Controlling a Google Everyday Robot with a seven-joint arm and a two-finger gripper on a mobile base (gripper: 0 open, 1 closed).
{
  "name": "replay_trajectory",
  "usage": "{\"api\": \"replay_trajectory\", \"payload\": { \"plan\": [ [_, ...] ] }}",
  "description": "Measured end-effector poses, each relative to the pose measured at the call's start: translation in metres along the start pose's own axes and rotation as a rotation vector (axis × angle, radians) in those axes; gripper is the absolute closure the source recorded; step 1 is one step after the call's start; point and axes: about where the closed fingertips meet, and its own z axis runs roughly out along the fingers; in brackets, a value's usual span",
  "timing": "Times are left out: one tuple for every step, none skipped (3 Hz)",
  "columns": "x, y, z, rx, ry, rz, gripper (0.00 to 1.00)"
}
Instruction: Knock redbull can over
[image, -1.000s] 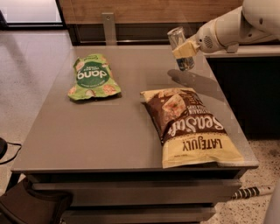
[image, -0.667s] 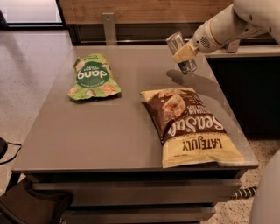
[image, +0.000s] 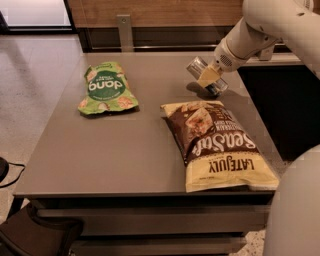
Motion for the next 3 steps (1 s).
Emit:
{"api": "replay_trajectory", "payload": {
  "plan": [
    [0.006, 0.013, 0.028, -0.078, 0.027, -0.051, 1.00],
    [0.004, 0.019, 0.039, -0.109, 0.019, -0.069, 0.75],
    [0.003, 0.019, 0.038, -0.110, 0.020, -0.070, 0.53]
  ]
}}
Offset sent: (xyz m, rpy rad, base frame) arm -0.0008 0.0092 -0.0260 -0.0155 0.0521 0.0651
